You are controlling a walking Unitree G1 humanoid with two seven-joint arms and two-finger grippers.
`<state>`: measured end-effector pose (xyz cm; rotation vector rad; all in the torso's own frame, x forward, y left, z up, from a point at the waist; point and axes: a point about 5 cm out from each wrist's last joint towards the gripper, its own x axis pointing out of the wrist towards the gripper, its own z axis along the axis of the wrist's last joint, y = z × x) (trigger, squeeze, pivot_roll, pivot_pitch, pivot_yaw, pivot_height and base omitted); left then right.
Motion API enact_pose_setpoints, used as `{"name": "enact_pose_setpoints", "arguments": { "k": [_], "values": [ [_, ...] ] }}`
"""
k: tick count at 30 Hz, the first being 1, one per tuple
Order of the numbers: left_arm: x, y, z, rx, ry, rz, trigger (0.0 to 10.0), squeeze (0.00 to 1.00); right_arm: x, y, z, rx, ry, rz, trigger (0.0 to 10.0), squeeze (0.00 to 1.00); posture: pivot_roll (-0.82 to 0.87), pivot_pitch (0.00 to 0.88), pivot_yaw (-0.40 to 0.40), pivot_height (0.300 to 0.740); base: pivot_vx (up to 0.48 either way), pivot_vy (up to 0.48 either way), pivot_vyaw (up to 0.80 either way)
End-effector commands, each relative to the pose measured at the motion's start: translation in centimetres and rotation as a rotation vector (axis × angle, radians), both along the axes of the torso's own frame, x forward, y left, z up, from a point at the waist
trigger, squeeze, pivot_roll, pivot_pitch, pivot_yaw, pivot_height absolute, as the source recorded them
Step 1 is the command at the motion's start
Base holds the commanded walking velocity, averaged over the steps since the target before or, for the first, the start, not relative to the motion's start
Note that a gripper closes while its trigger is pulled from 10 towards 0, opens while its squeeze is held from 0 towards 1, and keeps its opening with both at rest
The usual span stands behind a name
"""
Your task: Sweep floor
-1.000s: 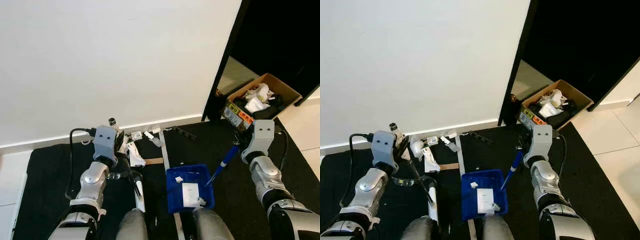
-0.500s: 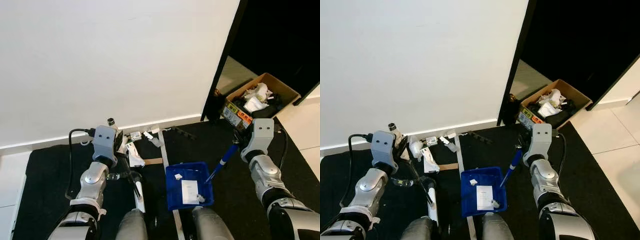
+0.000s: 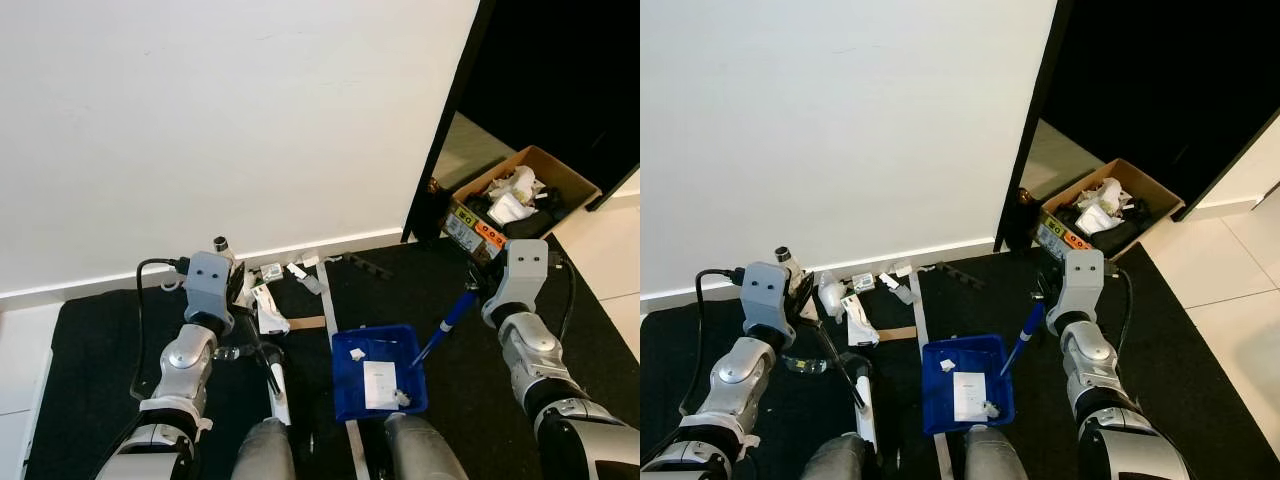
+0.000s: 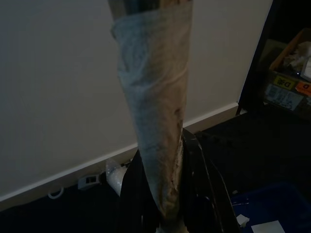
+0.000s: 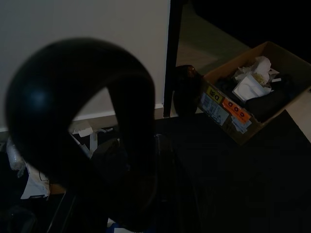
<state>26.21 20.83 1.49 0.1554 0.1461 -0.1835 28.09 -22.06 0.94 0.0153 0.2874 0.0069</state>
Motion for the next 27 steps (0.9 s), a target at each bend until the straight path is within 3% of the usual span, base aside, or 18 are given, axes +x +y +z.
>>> {"name": "enact_pose_setpoints", "arguments": {
  "k": [1, 12, 18, 27],
  "values": [
    [-0.72, 0.96, -0.74, 0.033, 0.048, 0.026, 10.0, 0.00, -0.19, 0.12, -0.16, -0.003, 0.000, 0.003, 10.0, 0.00, 0.06, 0.000, -0.018, 0.740, 0.000, 0.000, 0.00],
    [-0.83, 1.30, -0.74, 0.034, 0.047, 0.045, 10.0, 0.00, 0.06, 0.44, -0.10, 0.000, 0.004, 0.011, 10.0, 0.00, 0.06, 0.000, -0.016, 0.740, 0.000, 0.000, 0.00],
    [-0.76, 0.59, -0.84, 0.058, 0.057, -0.017, 10.0, 0.00, 0.28, 0.59, 0.11, 0.004, -0.006, 0.013, 10.0, 0.00, 0.06, 0.004, -0.015, 0.740, 0.000, 0.000, 0.00],
    [-1.36, 0.86, -1.24, 0.008, 0.064, 0.044, 10.0, 0.00, -0.02, 0.18, -0.01, 0.001, -0.007, -0.002, 10.0, 0.00, 0.05, 0.022, -0.008, 0.740, 0.000, 0.000, 0.00]
  ]
}}
